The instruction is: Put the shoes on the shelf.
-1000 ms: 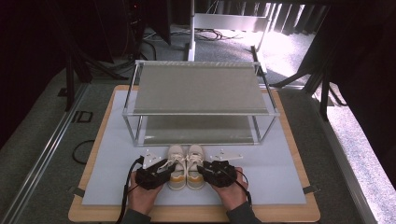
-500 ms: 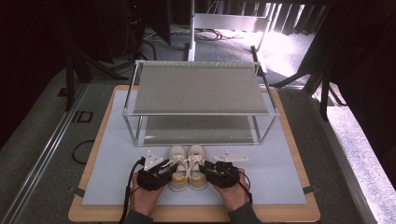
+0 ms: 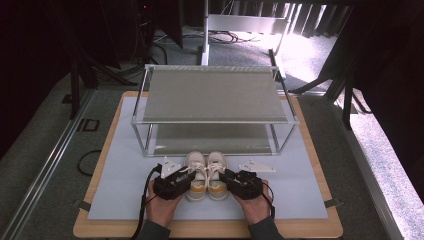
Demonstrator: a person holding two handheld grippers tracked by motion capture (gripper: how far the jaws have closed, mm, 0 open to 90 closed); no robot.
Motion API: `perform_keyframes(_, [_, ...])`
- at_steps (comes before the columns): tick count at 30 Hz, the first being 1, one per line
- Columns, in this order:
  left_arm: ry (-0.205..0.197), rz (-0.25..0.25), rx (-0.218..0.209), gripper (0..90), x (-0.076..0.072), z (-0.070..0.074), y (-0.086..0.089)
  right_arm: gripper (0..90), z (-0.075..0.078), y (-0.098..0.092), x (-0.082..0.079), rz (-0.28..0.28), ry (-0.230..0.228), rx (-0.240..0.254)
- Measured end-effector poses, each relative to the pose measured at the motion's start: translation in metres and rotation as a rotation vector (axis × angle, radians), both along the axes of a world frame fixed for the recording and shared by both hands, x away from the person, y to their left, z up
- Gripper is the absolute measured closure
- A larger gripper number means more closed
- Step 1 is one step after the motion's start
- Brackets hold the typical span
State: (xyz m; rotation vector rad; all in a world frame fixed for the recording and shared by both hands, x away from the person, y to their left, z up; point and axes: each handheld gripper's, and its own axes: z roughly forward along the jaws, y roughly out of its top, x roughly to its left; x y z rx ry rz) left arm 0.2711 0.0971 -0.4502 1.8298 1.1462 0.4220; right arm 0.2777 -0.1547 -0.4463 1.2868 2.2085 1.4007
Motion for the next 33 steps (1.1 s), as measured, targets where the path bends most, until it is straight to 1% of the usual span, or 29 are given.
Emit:
perform_keyframes(5, [-0.015,0.003,-0.024,62.2,0.008,0.001,-0.007,71.0,0.004,-0.007,0.003,-0.024,-0.017,0.011])
perform_keyframes(6, [-0.016,0.004,-0.028,62.3,0.01,0.001,-0.009,71.0,0.004,-0.01,0.006,-0.032,-0.025,0.012])
perform_keyframes(10, [-0.026,0.007,-0.044,62.4,0.017,0.001,-0.015,71.1,0.005,-0.015,0.01,-0.046,-0.028,0.023])
perform_keyframes(11, [-0.028,0.008,-0.048,62.3,0.018,0.001,-0.016,71.0,0.005,-0.018,0.012,-0.057,-0.036,0.031])
perform_keyframes(17, [-0.043,0.018,-0.063,62.3,0.03,0.003,-0.024,71.1,0.004,-0.025,0.019,-0.077,-0.037,0.053])
perform_keyframes(18, [-0.045,0.016,-0.061,62.3,0.032,0.003,-0.026,71.1,0.004,-0.027,0.021,-0.088,-0.042,0.059])
perform_keyframes(20, [-0.052,0.016,-0.057,62.4,0.036,0.004,-0.029,71.1,0.004,-0.027,0.022,-0.091,-0.047,0.057])
perform_keyframes(26, [-0.075,0.022,-0.048,62.4,0.049,0.006,-0.038,71.1,0.005,-0.034,0.032,-0.112,-0.062,0.066])
perform_keyframes(28, [-0.084,0.027,-0.05,62.4,0.053,0.006,-0.041,71.1,0.005,-0.037,0.039,-0.121,-0.073,0.071])
perform_keyframes(30, [-0.09,0.031,-0.047,62.4,0.057,0.006,-0.044,71.1,0.005,-0.038,0.04,-0.123,-0.074,0.075])
perform_keyframes(32, [-0.096,0.033,-0.044,62.5,0.063,0.006,-0.046,71.1,0.004,-0.041,0.046,-0.13,-0.071,0.087])
perform_keyframes(33, [-0.096,0.033,-0.044,62.5,0.063,0.006,-0.046,71.1,0.004,-0.041,0.046,-0.13,-0.071,0.087])
